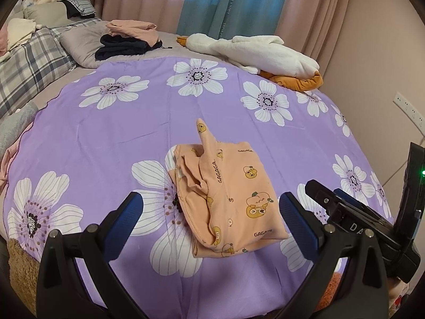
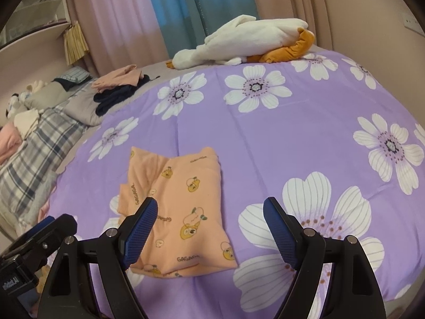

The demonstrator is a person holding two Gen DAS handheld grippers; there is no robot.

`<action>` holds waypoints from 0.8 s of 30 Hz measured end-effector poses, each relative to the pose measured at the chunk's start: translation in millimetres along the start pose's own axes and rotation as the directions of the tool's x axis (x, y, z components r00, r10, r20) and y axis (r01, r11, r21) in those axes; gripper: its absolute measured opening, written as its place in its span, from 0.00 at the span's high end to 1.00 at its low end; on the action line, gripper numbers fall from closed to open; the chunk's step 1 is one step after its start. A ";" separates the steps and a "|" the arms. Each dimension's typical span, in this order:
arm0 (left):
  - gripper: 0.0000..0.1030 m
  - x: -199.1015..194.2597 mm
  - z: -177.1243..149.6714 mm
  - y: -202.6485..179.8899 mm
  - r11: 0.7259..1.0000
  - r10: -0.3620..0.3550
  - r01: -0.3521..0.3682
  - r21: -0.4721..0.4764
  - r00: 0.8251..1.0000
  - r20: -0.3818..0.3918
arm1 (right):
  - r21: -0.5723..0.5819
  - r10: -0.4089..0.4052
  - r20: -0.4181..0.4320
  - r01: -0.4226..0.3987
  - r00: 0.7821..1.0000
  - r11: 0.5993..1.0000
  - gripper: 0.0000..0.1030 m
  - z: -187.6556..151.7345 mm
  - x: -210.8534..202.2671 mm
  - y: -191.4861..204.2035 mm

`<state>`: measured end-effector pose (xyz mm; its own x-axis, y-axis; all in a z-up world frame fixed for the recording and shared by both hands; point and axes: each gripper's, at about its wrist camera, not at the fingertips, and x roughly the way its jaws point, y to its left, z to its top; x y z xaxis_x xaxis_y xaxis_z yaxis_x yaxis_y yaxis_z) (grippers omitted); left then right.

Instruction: Fold small clothes

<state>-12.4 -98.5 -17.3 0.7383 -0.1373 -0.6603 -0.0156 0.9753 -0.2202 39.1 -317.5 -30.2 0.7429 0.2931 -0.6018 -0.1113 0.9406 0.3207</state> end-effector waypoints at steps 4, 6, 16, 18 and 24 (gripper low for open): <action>0.01 -1.5 -0.6 0.6 1.000 0.020 -0.020 0.007 1.000 0.007 | -0.007 -0.006 -0.005 0.006 1.000 1.000 0.21 -0.5 1.8 2.1; 0.01 -1.7 -0.7 1.4 1.000 0.018 -0.018 0.005 1.000 0.004 | -0.008 -0.006 -0.005 0.006 1.000 1.000 0.21 -1.0 2.2 2.9; 0.01 -5.2 -0.8 0.9 1.000 -0.011 0.011 0.001 1.000 -0.003 | -0.014 -0.012 -0.009 0.012 1.000 1.000 0.21 -2.2 2.9 6.2; 0.01 -5.2 -0.8 0.9 1.000 -0.012 0.012 0.000 1.000 -0.004 | -0.014 -0.011 -0.010 0.011 1.000 1.000 0.21 -2.4 2.7 6.5; 0.01 -5.4 -1.3 0.6 1.000 -0.010 0.010 0.001 1.000 -0.006 | -0.019 -0.009 -0.012 0.008 1.000 1.000 0.21 -3.1 3.8 6.2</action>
<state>-17.3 -97.4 -14.8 0.7345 -0.1476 -0.6624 -0.0078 0.9742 -0.2257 39.1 -310.0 -32.8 0.7356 0.2871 -0.6136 -0.1174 0.9461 0.3020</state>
